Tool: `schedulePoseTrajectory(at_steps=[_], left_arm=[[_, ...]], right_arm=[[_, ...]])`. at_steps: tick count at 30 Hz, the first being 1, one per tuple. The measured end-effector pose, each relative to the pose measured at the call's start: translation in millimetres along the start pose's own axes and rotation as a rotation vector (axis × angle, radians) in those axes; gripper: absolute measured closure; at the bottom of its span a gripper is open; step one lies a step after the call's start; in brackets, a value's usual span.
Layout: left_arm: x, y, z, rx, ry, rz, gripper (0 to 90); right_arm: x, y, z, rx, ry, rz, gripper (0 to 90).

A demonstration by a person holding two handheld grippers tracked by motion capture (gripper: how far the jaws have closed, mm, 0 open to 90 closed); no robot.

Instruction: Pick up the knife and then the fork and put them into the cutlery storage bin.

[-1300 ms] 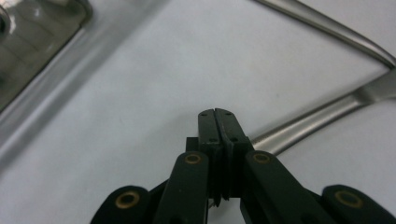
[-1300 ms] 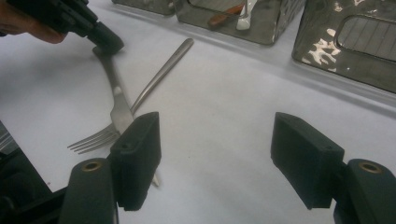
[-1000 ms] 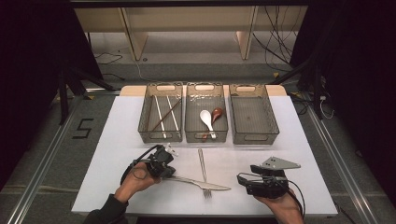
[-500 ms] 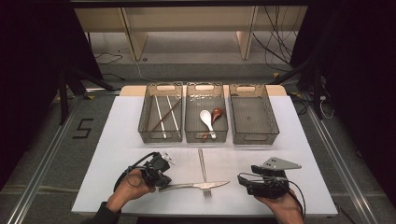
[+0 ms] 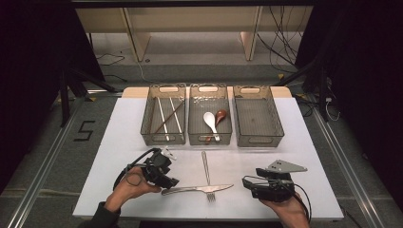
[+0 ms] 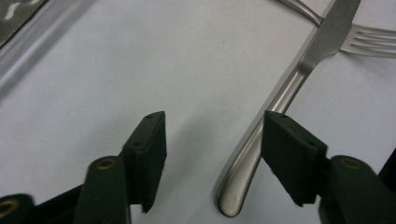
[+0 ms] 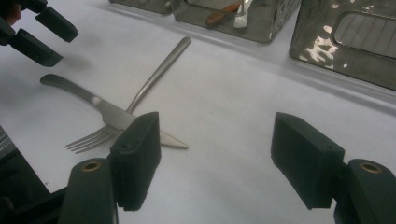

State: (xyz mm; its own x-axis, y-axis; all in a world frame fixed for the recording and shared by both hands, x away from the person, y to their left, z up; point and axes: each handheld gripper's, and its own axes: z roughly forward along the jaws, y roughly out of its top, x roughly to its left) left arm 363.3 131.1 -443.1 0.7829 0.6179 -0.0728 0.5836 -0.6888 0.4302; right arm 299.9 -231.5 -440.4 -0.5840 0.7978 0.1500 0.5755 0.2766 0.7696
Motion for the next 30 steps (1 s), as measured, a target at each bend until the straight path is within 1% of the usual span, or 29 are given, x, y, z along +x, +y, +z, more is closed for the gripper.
schedulePoseTrajectory(at_steps=[3,6,11,14,17,20,25,30], left_arm=[[-2.1,0.1,0.5,0.015,0.002,0.011,31.0],[-4.6,0.5,1.3,0.048,0.007,0.04,27.6],[-12.6,2.9,5.2,0.077,0.008,0.09,25.9],[-18.6,4.4,8.6,0.092,-0.001,0.122,26.6],[-23.3,5.2,12.9,0.118,-0.006,0.156,29.7],[-26.9,5.3,15.8,0.147,-0.001,0.192,37.5],[-30.1,6.3,19.3,0.173,-0.004,0.222,49.7],[-32.0,7.9,24.2,0.192,0.001,0.246,57.5]], right_arm=[[-0.1,0.7,-0.3,-0.002,0.002,-0.002,33.8],[0.0,0.7,-0.1,0.002,0.002,-0.003,33.8],[-0.1,0.6,-1.4,-0.001,-0.002,-0.006,33.7],[0.1,0.5,-2.4,-0.003,-0.003,-0.003,33.7],[1.5,1.0,-2.3,-0.003,-0.006,-0.008,33.8],[2.9,1.3,-2.2,-0.001,-0.005,-0.013,33.8],[2.8,1.3,-2.8,-0.004,-0.009,-0.013,33.8],[3.1,1.3,-2.4,-0.001,-0.005,-0.014,33.8]])
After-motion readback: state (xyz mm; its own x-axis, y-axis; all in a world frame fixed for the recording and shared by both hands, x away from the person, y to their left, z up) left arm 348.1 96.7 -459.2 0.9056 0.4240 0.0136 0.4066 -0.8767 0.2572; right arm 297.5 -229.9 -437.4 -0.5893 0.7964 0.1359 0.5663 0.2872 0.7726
